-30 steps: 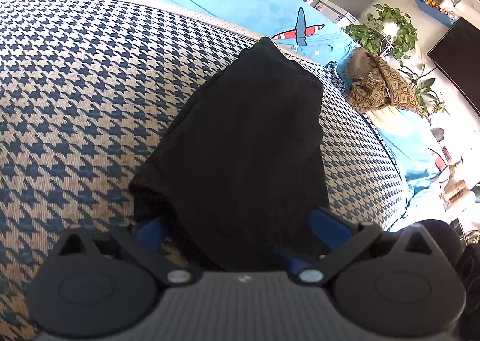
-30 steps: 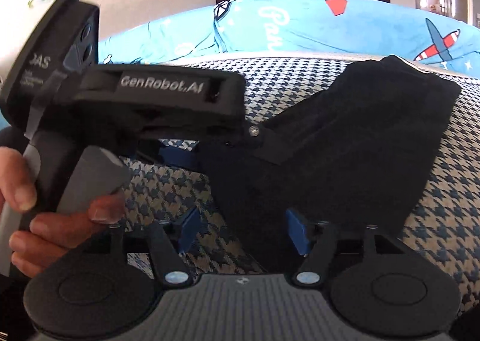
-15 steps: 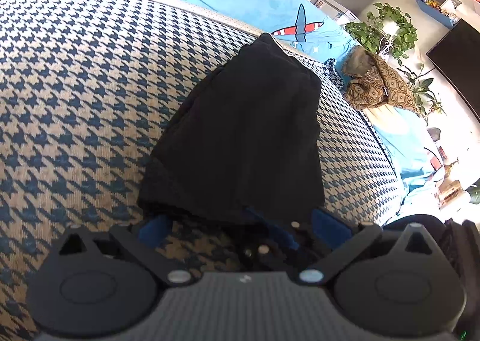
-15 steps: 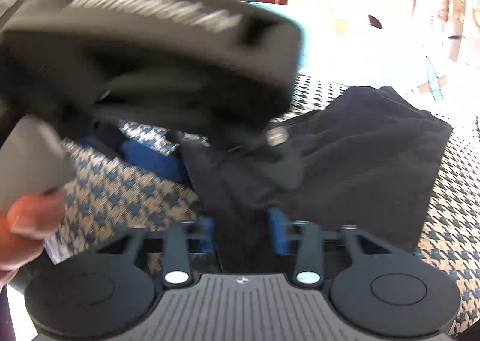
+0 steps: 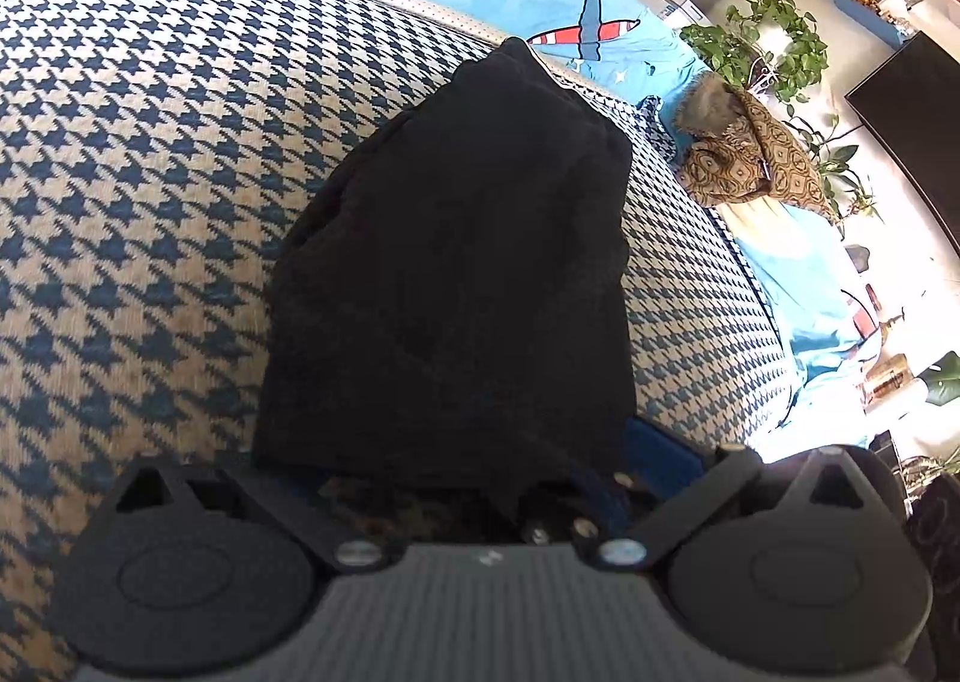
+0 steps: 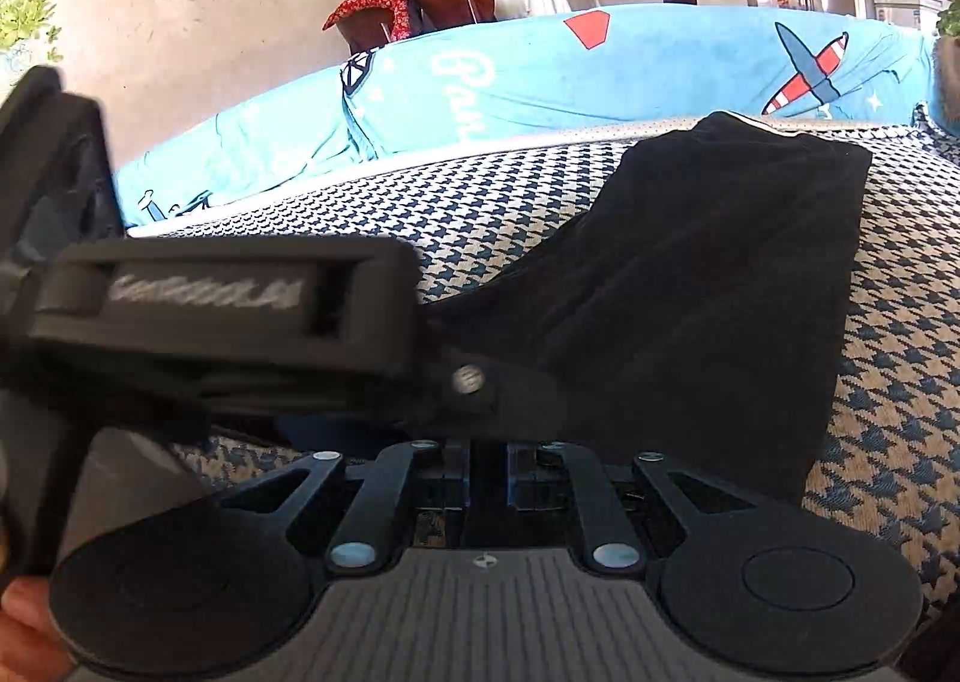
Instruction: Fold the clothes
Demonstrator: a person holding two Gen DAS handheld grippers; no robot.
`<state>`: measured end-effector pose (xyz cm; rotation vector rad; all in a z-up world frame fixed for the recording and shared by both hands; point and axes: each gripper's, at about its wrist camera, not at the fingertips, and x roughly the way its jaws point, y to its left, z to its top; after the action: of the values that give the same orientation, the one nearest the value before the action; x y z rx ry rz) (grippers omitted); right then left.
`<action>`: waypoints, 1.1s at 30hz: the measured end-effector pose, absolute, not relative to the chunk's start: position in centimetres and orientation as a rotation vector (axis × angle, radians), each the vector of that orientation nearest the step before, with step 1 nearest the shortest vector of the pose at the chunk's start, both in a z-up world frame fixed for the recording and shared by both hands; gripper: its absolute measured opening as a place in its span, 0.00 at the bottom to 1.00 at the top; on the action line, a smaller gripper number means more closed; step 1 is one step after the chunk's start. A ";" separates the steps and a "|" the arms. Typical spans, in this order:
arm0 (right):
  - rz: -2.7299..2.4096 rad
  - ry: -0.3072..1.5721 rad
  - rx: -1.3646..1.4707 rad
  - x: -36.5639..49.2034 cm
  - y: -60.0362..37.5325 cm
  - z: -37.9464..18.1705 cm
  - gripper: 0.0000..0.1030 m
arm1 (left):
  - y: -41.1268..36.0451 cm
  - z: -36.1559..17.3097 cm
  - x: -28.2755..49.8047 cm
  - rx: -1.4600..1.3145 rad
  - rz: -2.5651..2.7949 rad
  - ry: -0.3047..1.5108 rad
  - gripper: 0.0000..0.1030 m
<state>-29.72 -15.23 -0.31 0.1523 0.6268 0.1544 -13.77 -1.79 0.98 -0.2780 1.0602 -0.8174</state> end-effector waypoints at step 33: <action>0.178 0.664 -0.052 -28.5 -11.6 -1.1 0.09 | -1.0 1.1 -12.3 -0.162 -0.659 1.042 0.11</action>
<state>-28.48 -11.61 -1.14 -0.0521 0.6645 0.1780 -12.32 -0.96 1.13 -0.1618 1.0418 -0.6595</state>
